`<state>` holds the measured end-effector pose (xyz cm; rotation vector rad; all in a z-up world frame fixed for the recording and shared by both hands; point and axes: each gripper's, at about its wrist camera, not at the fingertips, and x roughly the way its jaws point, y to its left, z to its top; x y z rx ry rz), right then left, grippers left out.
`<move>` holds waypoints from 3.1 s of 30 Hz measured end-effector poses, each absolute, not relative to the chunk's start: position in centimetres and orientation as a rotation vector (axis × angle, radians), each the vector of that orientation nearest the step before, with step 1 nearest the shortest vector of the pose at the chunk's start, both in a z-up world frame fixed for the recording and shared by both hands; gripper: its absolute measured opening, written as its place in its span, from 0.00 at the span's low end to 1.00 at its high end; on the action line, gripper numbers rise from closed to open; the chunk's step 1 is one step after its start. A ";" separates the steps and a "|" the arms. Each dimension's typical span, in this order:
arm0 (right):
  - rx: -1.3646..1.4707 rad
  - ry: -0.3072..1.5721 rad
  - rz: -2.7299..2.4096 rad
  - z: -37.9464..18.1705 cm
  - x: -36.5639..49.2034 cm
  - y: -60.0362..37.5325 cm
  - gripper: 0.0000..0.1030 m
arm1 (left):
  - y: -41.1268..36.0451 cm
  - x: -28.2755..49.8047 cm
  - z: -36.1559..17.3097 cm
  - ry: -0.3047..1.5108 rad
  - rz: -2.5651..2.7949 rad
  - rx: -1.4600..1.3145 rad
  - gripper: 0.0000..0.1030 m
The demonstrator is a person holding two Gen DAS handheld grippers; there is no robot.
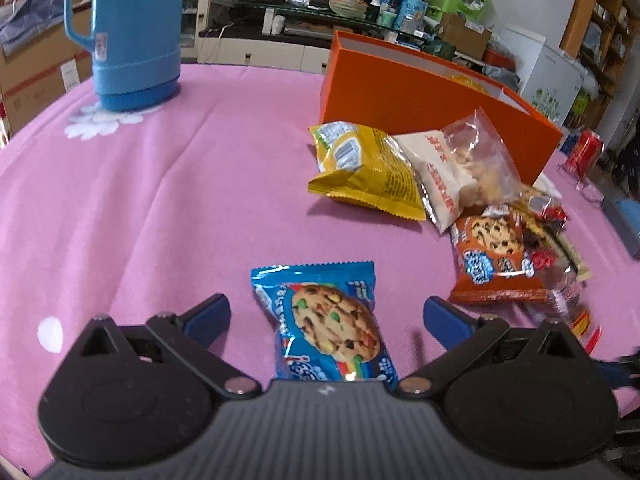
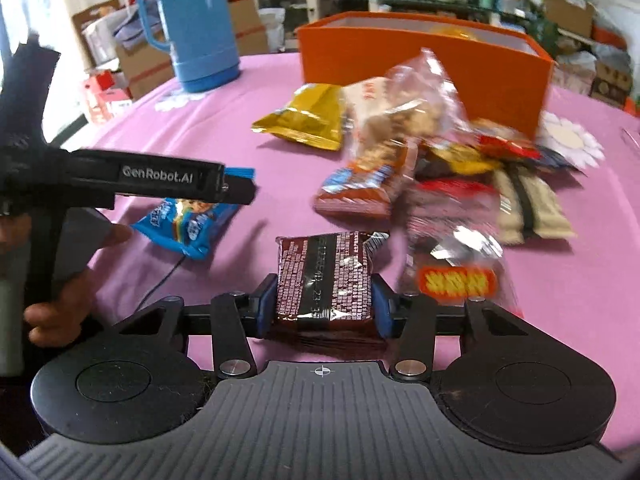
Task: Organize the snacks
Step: 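Grasp the brown chocolate bar with the right gripper while the left grasps the blue cookie packet, then carry the cookie packet and chocolate bar into the orange box and release, then move both grippers back over the remaining snacks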
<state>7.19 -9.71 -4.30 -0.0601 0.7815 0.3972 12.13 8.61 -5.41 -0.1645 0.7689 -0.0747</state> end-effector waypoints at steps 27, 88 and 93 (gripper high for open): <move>0.086 0.774 0.008 -5.5 14.0 -26.5 0.53 | 6.3 11.1 -5.8 0.756 0.031 0.015 0.92; 0.108 0.563 0.331 4.2 27.7 -19.7 0.78 | 1.4 27.0 5.0 0.602 -0.092 0.038 0.64; 0.178 0.624 0.267 1.2 21.1 -22.9 0.78 | 1.9 21.0 2.7 0.661 -0.080 -0.005 0.65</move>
